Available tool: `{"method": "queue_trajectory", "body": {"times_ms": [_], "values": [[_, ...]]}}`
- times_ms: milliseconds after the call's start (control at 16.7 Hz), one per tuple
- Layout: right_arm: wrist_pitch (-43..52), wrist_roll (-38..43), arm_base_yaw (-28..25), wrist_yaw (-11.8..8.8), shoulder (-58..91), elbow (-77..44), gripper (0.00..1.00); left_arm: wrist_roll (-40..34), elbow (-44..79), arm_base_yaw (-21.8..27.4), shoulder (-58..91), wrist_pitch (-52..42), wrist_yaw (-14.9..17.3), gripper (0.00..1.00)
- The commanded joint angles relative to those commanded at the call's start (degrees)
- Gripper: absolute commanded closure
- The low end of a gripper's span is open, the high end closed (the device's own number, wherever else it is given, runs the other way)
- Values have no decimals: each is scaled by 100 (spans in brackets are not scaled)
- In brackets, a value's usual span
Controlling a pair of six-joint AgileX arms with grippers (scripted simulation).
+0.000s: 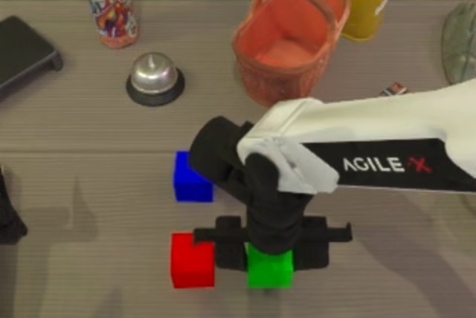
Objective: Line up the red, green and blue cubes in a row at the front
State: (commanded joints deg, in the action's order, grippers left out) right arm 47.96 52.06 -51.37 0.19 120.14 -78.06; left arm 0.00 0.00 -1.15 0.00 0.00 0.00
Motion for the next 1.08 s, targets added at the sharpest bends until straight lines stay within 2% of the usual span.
{"method": "queue_trajectory", "body": {"times_ms": [480,1080], "values": [[0,0,0,0,0,0,2,0,0,0,0,0,0,0],[21,0,4,0,-10,-18,0,0,0,0,0,0,0,0]]}}
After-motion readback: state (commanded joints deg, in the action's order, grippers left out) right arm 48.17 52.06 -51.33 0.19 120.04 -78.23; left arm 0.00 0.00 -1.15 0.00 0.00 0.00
